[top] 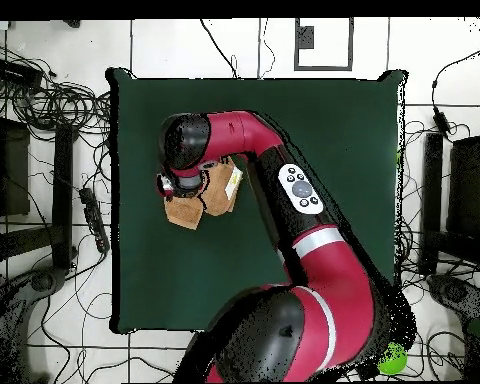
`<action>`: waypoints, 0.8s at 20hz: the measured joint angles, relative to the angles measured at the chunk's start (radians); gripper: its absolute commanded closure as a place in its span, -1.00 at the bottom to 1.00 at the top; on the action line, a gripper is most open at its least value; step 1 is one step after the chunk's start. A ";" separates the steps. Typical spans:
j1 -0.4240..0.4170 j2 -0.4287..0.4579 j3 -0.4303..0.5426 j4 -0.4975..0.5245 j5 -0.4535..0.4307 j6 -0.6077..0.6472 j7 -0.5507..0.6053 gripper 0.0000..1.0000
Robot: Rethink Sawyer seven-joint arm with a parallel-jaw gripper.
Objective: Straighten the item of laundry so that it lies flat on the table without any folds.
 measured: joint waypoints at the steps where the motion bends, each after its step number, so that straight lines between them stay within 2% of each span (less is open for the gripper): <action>1: 0.001 0.018 0.000 -0.027 -0.001 0.035 -0.025 -1.00; 8: 0.002 0.077 0.001 -0.116 -0.006 0.152 -0.133 -1.00; 16: 0.002 0.092 0.001 -0.135 -0.006 0.165 -0.173 -1.00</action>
